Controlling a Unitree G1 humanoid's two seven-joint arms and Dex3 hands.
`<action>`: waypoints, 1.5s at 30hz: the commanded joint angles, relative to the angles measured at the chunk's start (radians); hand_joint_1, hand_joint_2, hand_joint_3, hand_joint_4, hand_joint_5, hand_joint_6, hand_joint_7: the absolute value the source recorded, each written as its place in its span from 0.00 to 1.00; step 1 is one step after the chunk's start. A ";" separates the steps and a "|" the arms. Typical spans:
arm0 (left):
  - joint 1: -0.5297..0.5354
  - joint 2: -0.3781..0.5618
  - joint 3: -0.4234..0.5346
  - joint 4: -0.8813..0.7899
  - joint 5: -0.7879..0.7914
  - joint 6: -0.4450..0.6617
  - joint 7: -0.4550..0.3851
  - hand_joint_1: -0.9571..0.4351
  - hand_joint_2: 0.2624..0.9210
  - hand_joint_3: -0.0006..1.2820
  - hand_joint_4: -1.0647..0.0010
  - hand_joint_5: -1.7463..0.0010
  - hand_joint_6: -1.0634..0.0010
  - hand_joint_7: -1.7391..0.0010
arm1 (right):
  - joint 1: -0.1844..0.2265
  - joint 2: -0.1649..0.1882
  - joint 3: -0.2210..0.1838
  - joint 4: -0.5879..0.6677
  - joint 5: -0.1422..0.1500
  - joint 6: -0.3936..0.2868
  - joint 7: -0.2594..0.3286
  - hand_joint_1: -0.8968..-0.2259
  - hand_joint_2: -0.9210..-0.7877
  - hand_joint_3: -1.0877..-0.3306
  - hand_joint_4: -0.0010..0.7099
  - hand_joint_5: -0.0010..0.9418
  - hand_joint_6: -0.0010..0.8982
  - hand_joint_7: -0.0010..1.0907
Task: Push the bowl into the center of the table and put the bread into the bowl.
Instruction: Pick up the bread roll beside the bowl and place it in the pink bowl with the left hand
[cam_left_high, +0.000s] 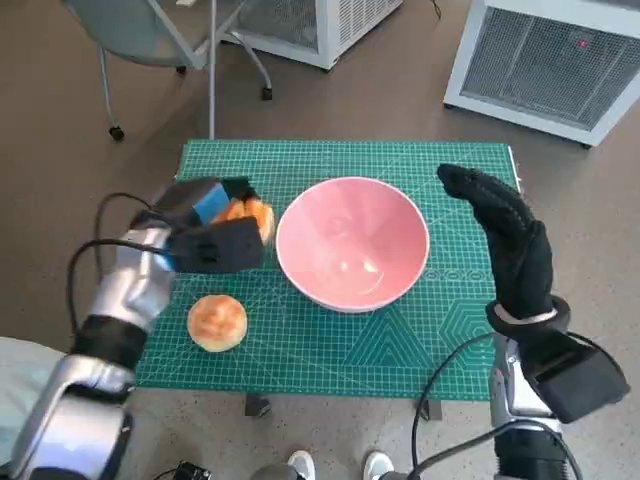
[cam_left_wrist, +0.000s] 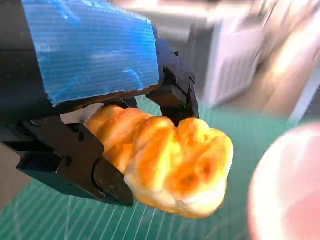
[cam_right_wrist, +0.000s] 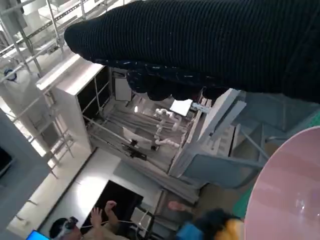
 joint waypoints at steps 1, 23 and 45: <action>0.089 0.029 0.092 -0.282 -0.023 0.026 0.025 0.69 0.98 0.02 0.28 0.34 0.34 0.42 | 0.005 0.002 0.004 0.020 0.021 0.004 0.022 0.41 0.00 0.46 0.19 0.01 0.00 0.37; 0.177 -0.124 0.082 -0.631 -0.039 -0.131 0.065 0.69 0.97 0.01 0.22 0.37 0.32 0.45 | 0.026 0.000 0.002 0.004 0.040 0.012 0.042 0.42 0.00 0.45 0.19 0.01 0.00 0.37; -0.021 -0.281 -0.103 -0.198 -0.016 -0.276 -0.027 0.69 1.00 0.04 0.31 0.37 0.41 0.32 | 0.073 -0.007 -0.001 -0.055 0.035 0.027 0.030 0.44 0.00 0.44 0.20 0.01 0.00 0.37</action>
